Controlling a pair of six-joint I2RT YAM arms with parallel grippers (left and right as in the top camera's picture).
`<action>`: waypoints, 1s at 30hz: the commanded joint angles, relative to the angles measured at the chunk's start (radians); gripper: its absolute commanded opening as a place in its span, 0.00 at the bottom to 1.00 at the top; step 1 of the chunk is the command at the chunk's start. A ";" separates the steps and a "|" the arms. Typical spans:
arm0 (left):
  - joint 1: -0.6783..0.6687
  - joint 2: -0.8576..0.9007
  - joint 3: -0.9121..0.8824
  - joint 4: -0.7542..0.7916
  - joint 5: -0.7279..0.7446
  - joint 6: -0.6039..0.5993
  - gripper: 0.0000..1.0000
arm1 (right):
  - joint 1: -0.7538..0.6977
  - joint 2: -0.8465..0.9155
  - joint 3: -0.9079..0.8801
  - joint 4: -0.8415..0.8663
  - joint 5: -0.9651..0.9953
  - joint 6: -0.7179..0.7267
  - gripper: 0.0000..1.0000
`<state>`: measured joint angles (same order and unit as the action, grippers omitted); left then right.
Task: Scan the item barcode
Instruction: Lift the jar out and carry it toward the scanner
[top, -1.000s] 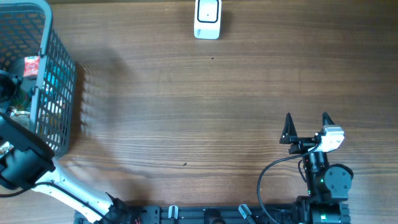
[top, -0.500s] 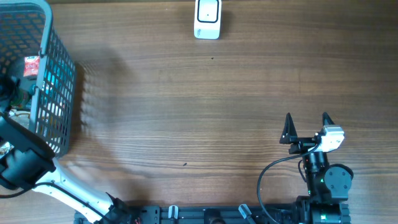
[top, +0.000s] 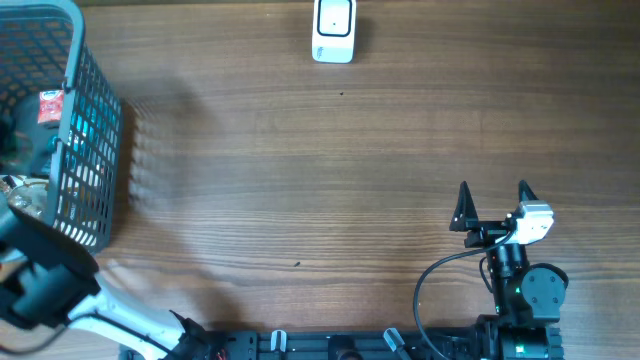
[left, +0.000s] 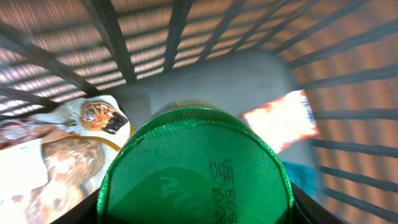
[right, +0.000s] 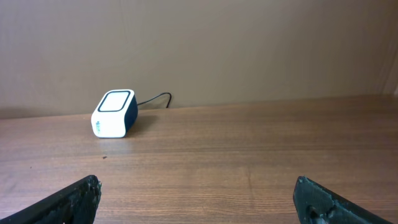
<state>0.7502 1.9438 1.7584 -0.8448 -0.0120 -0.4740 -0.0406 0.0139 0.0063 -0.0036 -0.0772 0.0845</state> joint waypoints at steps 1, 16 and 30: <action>0.005 -0.158 0.003 -0.008 0.066 -0.006 0.45 | -0.003 -0.003 0.000 0.003 0.010 -0.006 1.00; -0.106 -0.417 0.003 -0.035 0.308 -0.077 0.50 | -0.003 -0.003 0.000 0.003 0.010 -0.006 1.00; -0.514 -0.420 0.003 0.018 0.276 -0.137 0.52 | -0.003 -0.003 0.000 0.003 0.010 -0.006 1.00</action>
<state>0.3218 1.5478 1.7584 -0.8440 0.2817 -0.5846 -0.0406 0.0139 0.0063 -0.0036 -0.0772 0.0845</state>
